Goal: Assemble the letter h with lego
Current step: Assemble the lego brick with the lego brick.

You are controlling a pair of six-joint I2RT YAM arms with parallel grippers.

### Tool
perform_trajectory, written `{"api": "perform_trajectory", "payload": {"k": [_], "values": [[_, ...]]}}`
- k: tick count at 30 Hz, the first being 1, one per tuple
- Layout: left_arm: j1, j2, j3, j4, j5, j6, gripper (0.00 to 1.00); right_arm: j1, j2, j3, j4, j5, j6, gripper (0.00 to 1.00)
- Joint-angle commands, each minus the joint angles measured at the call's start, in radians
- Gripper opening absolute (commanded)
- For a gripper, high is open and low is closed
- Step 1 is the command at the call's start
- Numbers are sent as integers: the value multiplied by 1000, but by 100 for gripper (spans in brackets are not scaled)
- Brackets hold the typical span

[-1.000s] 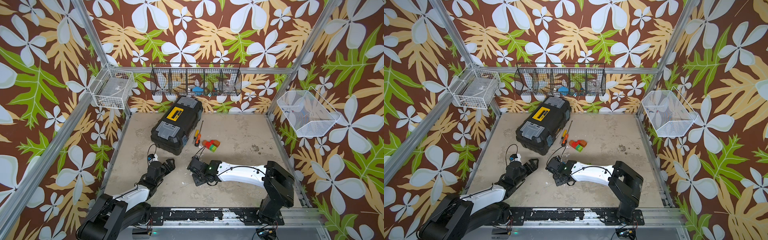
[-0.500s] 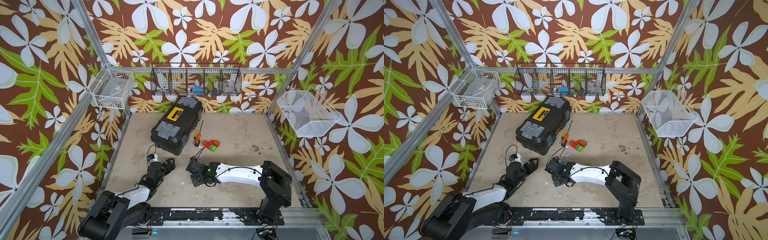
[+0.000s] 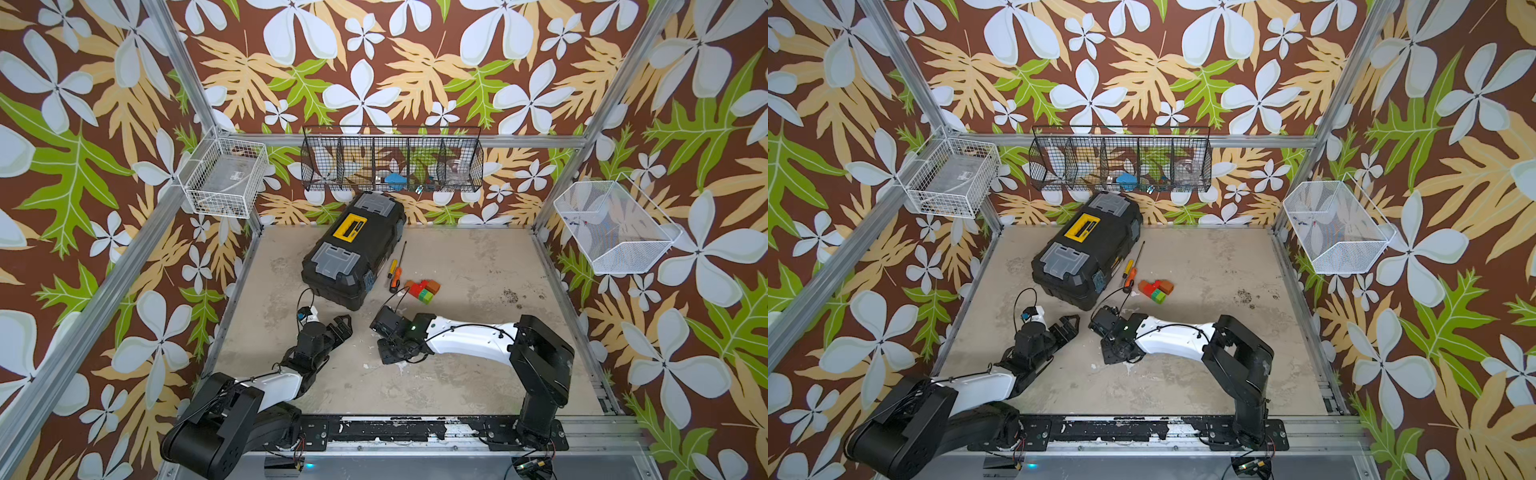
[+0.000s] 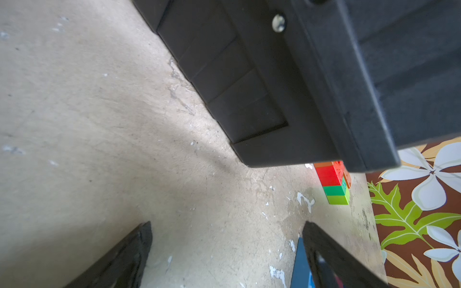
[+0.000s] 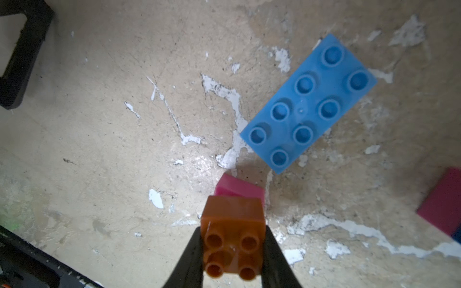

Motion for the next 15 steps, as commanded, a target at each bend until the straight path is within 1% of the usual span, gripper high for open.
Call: {"api": "perform_trajectory", "payload": {"k": [1,4,8,12,15], "values": [[-4,17,-25,-100,-15,-36,96,-3,42,4,-89,-61,57,25],[-3,51,0,-102,2,-18,96,-3,52,14,-120,-30,87,25],[-3,90,23,-107,22,-8,96,-3,74,30,-228,58,158,26],[-3,125,34,-92,44,-11,96,-5,86,52,-235,25,162,27],[-3,122,53,-106,90,4,97,-6,82,80,-234,24,171,28]]}}
